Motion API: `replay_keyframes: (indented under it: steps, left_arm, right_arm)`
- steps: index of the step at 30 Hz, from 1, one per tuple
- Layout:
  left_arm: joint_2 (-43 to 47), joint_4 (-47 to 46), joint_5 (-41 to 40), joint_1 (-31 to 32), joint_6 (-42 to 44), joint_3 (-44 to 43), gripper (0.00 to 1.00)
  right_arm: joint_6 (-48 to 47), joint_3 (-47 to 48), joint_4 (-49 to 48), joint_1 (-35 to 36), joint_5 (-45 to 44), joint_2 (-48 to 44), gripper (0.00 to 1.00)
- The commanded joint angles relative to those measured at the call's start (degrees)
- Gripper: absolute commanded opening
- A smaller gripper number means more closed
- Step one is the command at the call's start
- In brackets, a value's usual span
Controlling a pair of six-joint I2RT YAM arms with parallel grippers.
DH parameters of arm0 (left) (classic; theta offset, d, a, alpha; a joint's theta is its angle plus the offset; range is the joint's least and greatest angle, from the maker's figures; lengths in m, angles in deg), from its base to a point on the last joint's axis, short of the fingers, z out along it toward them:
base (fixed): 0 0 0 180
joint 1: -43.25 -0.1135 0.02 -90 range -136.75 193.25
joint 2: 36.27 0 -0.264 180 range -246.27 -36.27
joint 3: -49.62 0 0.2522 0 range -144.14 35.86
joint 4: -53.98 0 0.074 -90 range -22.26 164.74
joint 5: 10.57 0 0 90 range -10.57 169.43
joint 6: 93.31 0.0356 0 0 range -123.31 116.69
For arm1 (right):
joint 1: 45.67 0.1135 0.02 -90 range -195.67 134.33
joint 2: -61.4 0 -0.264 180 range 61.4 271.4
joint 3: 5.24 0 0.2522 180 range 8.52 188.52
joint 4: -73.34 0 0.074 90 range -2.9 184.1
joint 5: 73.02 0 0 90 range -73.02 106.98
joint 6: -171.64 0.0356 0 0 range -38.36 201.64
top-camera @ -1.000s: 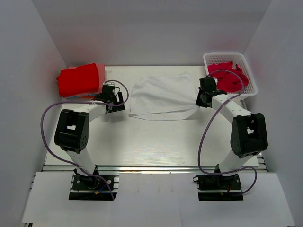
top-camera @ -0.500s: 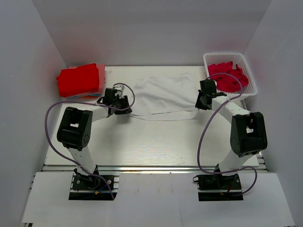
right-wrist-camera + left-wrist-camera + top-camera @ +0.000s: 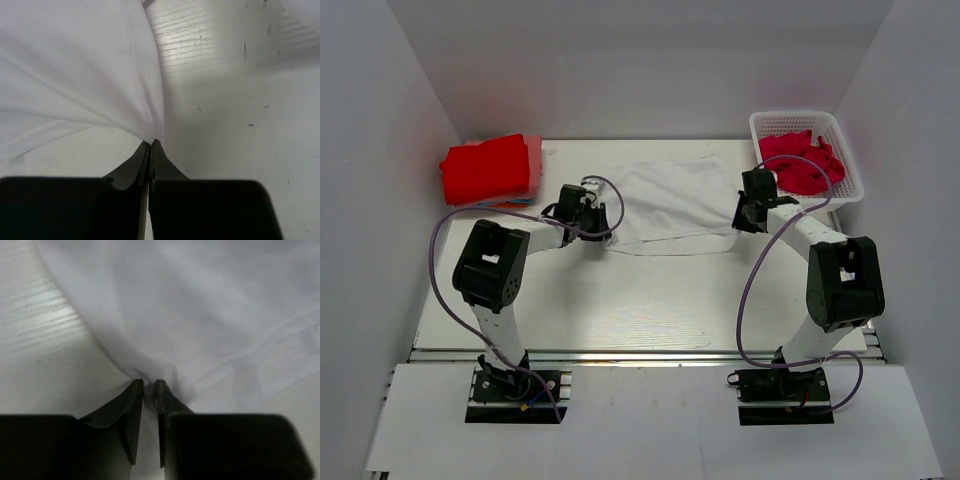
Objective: Fold and stack the t-shirts
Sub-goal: Flatten out the tshirt
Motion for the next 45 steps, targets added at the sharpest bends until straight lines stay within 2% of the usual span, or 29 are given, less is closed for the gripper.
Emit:
replay_keyframes:
  steps: [1, 3, 4, 7, 11, 16, 23, 25, 28, 31, 34, 40, 45]
  left_arm:
    - [-2.19, 9.06, -6.71, 2.91, 2.08, -1.54, 0.27]
    - [-2.19, 11.44, -9.0, 2.92, 1.21, -1.55, 0.03]
    - [-1.66, 12.05, -9.01, 2.92, 0.5, -1.55, 0.0]
    - [1.23, 11.27, -8.3, 2.92, -0.73, 0.11, 0.0]
    - [10.0, 10.57, -10.23, 2.92, -2.05, 0.65, 0.0]
    - [18.09, 15.47, -14.19, 2.14, -2.05, -2.34, 0.0]
    - [28.04, 23.13, -30.95, 1.6, -4.08, -5.94, 0.0]
    - [31.82, 23.13, -32.47, 1.6, -4.78, -6.73, 0.0]
    - [35.5, 19.89, -29.76, 1.6, -2.16, -9.89, 0.0]
    - [36.05, 16.72, -25.63, 1.6, 0.82, -16.65, 0.0]
    - [34.73, 16.62, -24.39, 1.6, 4.26, -28.83, 0.0]
    - [34.55, 15.84, -27.28, 1.6, 8.22, -40.55, 0.0]
    - [37.01, 16.37, -27.29, 1.6, 10.25, -44.43, 0.0]
  right_arm:
    - [0.1, -0.07, -1.17, -0.1, -1.15, -0.86, 0.0]
    - [0.11, -0.25, -1.0, -0.19, -1.85, -0.95, 0.0]
    - [0.02, -0.34, -1.0, -0.01, -2.12, -1.13, 0.0]
    - [0.11, -0.34, -1.0, -0.19, -3.52, -1.48, 0.0]
    - [-0.15, 0.45, -0.91, -0.28, -4.93, -3.23, 0.0]
    - [-0.6, 2.65, -1.09, -0.1, -9.5, -6.84, 0.0]
    - [-1.47, 6.68, 0.14, -1.94, -18.81, -14.48, 0.0]
    - [-2.0, 7.74, 0.05, -2.29, -18.91, -16.75, 0.0]
    - [-4.8, 10.82, -1.17, -2.56, -15.68, -19.23, 0.0]
    - [-7.87, 17.48, -2.67, -2.38, -10.31, -20.46, 0.0]
    - [-10.86, 24.52, -2.84, -2.21, -5.47, -21.52, 0.0]
    - [-15.71, 34.63, -3.37, -2.12, -2.74, -24.76, 0.0]
    - [-19.66, 39.73, -5.21, -2.12, 0.16, -27.66, 0.0]
